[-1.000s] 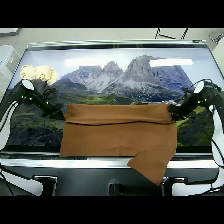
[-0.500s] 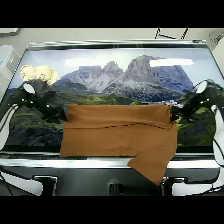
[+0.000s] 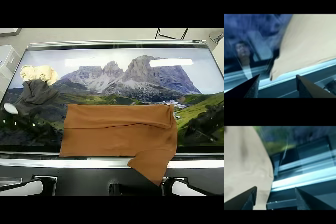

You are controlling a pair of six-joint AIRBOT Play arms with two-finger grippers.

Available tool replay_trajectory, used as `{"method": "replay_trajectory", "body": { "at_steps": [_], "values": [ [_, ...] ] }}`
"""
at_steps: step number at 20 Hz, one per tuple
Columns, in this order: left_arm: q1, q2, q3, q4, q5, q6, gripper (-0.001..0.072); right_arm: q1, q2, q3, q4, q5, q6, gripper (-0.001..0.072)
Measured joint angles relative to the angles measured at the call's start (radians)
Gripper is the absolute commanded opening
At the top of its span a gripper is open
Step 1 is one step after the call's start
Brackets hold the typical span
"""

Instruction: Fold the clothes and pants, and hang the long-sleeved shirts on hangers.

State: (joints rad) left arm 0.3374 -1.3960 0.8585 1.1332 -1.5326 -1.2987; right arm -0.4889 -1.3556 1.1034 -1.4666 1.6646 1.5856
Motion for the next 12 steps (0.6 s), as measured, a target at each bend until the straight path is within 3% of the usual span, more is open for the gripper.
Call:
{"method": "replay_trajectory", "body": {
  "at_steps": [1,11,12],
  "values": [
    [0.010,0.021,-0.060,0.000,0.016,0.017,0.0418,-0.005,0.011,-0.021,0.000,0.000,-0.001,0.0573],
    [0.002,0.066,-0.240,-0.056,0.110,0.056,0.0415,-0.018,0.037,-0.074,0.020,-0.009,-0.011,0.0572],
    [-0.012,0.065,-0.246,-0.060,0.116,0.046,0.0350,-0.018,0.037,-0.074,0.021,-0.010,-0.011,0.0572]
  ]
}}
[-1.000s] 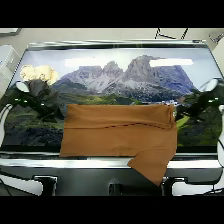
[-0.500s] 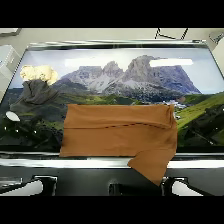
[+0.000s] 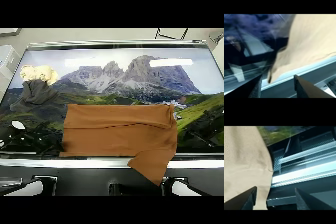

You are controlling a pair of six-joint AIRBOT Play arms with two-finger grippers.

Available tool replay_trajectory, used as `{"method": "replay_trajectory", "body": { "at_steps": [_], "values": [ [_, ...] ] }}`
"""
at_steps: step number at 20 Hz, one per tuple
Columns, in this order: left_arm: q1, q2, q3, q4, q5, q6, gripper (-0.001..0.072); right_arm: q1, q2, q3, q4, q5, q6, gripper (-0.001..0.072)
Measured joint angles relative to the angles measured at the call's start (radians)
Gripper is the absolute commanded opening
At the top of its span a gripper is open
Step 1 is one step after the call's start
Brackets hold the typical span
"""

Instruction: Fold the clothes and pants, and hang the long-sleeved shirts on hangers.

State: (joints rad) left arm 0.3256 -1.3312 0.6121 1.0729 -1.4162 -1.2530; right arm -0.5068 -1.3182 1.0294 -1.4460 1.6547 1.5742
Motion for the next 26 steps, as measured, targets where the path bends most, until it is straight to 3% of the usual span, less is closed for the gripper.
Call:
{"method": "replay_trajectory", "body": {
  "at_steps": [2,3,12,18,21,22,23,24,26],
  "values": [
    [-0.032,-0.005,-0.017,0.003,0.032,-0.008,0.0083,0.000,0.000,-0.001,0.002,-0.002,0.000,0.0571],
    [-0.045,-0.008,-0.024,0.002,0.049,-0.015,0.0019,0.000,0.000,-0.002,0.002,-0.002,0.000,0.0571],
    [-0.057,-0.001,-0.042,-0.018,0.097,-0.029,0.0018,0.000,0.000,-0.247,0.079,-0.069,-0.062,0.0583],
    [-0.052,0.002,-0.042,-0.020,0.106,-0.029,0.0018,0.000,0.001,-0.383,0.154,-0.183,-0.108,0.0537],
    [-0.052,0.002,-0.042,-0.029,0.110,-0.030,0.0018,-0.001,0.002,-0.428,0.183,-0.199,-0.111,0.0364],
    [-0.052,0.002,-0.042,-0.033,0.113,-0.030,0.0018,-0.001,0.002,-0.439,0.198,-0.207,-0.116,0.0274],
    [-0.052,0.002,-0.042,-0.036,0.115,-0.030,0.0018,-0.001,0.002,-0.447,0.209,-0.217,-0.123,0.0089],
    [-0.052,0.002,-0.042,-0.039,0.117,-0.030,0.0018,-0.001,0.002,-0.454,0.216,-0.232,-0.127,0.0042],
    [-0.052,0.003,-0.040,-0.045,0.124,-0.030,0.0018,-0.001,0.001,-0.459,0.229,-0.239,-0.135,0.0039]
  ]
}}
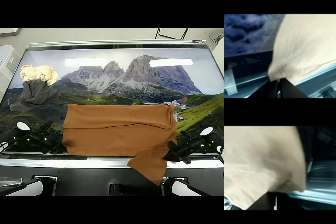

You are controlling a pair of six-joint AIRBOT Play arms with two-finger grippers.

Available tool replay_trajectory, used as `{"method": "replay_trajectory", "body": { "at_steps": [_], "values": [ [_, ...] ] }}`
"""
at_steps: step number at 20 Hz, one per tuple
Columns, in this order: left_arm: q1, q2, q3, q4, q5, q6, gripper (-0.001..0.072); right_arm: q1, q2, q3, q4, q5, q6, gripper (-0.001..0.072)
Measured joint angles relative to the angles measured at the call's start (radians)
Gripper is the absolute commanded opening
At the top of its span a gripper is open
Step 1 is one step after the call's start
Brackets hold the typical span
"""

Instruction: Fold the clothes and pants, and hang the long-sleeved shirts on hangers.

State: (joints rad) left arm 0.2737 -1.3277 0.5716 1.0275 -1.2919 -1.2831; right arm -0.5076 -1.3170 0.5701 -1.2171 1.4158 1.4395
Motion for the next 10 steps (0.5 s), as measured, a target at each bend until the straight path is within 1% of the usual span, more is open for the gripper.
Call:
{"method": "replay_trajectory", "body": {
  "at_steps": [4,5,7,10],
  "values": [
    [0.000,0.012,0.043,0.017,0.013,0.000,0.0018,0.000,0.009,0.056,0.003,0.018,-0.021,0.0038],
    [0.001,0.016,0.072,0.021,0.002,0.001,0.0018,0.000,0.012,0.094,0.020,0.055,-0.026,0.0038],
    [-0.001,0.017,0.142,-0.002,-0.051,-0.008,0.0018,0.007,0.013,0.190,0.048,0.081,-0.018,0.0038],
    [-0.007,-0.013,0.277,-0.017,-0.062,-0.036,0.0018,0.066,-0.018,0.370,0.074,0.058,0.014,0.0039]
  ]
}}
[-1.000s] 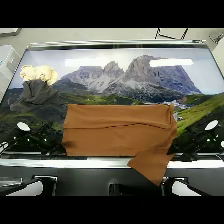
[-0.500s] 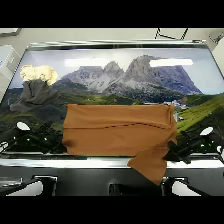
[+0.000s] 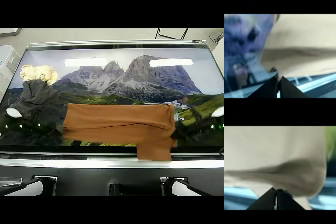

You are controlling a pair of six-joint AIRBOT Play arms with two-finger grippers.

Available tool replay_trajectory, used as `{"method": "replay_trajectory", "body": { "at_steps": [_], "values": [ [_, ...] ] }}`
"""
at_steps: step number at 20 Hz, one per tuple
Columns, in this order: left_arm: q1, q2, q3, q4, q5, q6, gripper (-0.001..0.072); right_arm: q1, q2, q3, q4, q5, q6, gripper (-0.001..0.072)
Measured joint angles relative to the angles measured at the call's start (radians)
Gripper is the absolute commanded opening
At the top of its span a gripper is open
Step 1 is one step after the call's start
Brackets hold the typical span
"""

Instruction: Fold the clothes and pants, and hang the long-sleeved shirts on hangers.

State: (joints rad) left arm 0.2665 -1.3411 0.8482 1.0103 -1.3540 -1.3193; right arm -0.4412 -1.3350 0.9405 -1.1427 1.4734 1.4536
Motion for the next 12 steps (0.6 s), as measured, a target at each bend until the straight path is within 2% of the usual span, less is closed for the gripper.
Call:
{"method": "replay_trajectory", "body": {
  "at_steps": [7,11,12],
  "values": [
    [-0.038,-0.277,0.425,-0.051,-0.010,-0.068,0.0018,0.159,-0.306,0.490,0.019,-0.081,0.089,0.0041],
    [-0.066,-0.462,0.630,-0.063,-0.032,-0.099,0.0022,0.186,-0.451,0.616,0.034,-0.118,0.137,0.0041],
    [-0.071,-0.499,0.661,-0.066,-0.035,-0.107,0.0086,0.188,-0.476,0.629,0.045,-0.124,0.145,0.0042]
  ]
}}
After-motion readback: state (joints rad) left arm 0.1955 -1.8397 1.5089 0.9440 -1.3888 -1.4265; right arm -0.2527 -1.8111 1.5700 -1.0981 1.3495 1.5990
